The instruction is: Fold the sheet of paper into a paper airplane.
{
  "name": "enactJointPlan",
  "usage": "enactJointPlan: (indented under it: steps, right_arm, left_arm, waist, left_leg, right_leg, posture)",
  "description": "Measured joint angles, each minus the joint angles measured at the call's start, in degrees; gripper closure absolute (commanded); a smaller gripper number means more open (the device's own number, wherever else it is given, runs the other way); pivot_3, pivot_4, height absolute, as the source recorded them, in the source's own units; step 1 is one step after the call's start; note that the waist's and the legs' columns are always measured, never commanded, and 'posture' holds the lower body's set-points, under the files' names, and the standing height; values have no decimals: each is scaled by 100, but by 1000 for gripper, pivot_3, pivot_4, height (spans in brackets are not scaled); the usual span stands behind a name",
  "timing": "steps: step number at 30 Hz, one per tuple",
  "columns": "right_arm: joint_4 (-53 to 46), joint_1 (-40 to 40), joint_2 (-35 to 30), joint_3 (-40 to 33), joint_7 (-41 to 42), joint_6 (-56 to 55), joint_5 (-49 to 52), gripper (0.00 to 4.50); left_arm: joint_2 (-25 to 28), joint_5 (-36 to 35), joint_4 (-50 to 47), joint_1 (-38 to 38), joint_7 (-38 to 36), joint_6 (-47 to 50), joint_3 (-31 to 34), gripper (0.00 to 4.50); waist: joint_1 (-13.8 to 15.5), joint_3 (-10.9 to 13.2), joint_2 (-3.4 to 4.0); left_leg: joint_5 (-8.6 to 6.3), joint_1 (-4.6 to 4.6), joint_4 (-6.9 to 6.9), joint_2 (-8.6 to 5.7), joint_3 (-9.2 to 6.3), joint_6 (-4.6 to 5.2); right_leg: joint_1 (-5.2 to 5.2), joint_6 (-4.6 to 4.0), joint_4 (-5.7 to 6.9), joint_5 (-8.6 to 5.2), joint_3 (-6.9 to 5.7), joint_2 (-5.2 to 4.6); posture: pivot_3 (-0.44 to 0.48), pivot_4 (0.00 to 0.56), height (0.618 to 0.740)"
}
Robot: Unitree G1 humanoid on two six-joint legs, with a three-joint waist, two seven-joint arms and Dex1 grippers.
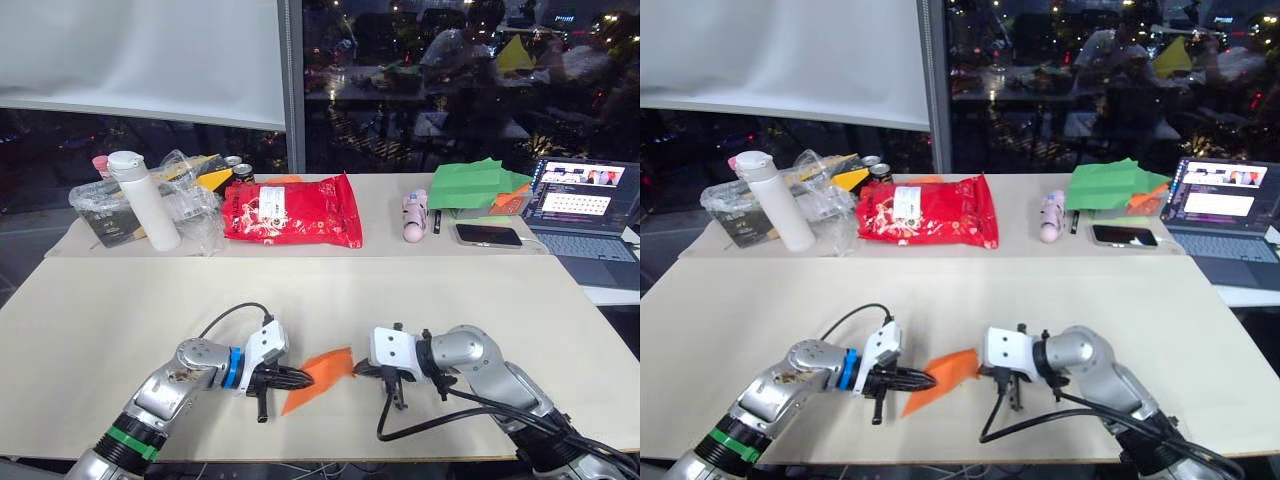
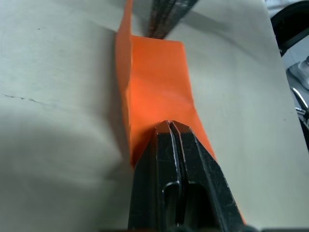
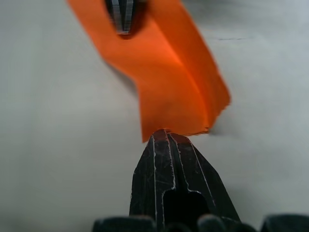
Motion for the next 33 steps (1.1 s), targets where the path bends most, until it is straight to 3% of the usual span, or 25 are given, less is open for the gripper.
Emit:
enactJointPlan:
  steps: [14,15,19,24,33]
  right_arm:
    - [-706,280,-294,-102,80,904,477,4436]
    - [-698,266,-273,-215,33,1038,597,3893]
    - [-604,-114,-95,-703,-229,1347,923,2541]
    - [-44,-407,147,-574,-393,1183,974,868]
    - [2040,-1474,923,-254,-85,690,1062,868]
  left_arm:
    - [418,138,244,-312,-538,-236,-56,4479]
    - [418,138,282,-334,-578,-261,-57,4500]
    - [395,184,321,-361,-610,-304,-57,4500]
    - [295,210,191,-298,-502,-220,-44,4500]
    - [219,211,-78,-125,-269,-79,4,4500]
  waist:
    - [17,11,-18]
    - [17,11,-17]
    - [16,12,-13]
    - [39,13,-12]
    - [54,13,-7]
  left_leg:
    - [0,-26,-10,-1,1,0]
    - [1,-41,-7,-1,1,0]
    - [2,-48,-5,-1,-1,0]
    - [2,-53,-1,-2,3,0]
    - [2,-56,0,-2,2,1]
  right_leg:
    - [-51,-1,-1,-2,0,-1]
    - [-53,5,2,2,1,-1]
    - [-55,41,4,26,0,0]
    - [-70,39,-1,25,2,-2]
    - [-51,43,3,29,1,-1]
  posture:
    - [0,150,712]
    - [0,150,712]
    - [0,150,712]
    - [0,150,712]
    - [0,150,712]
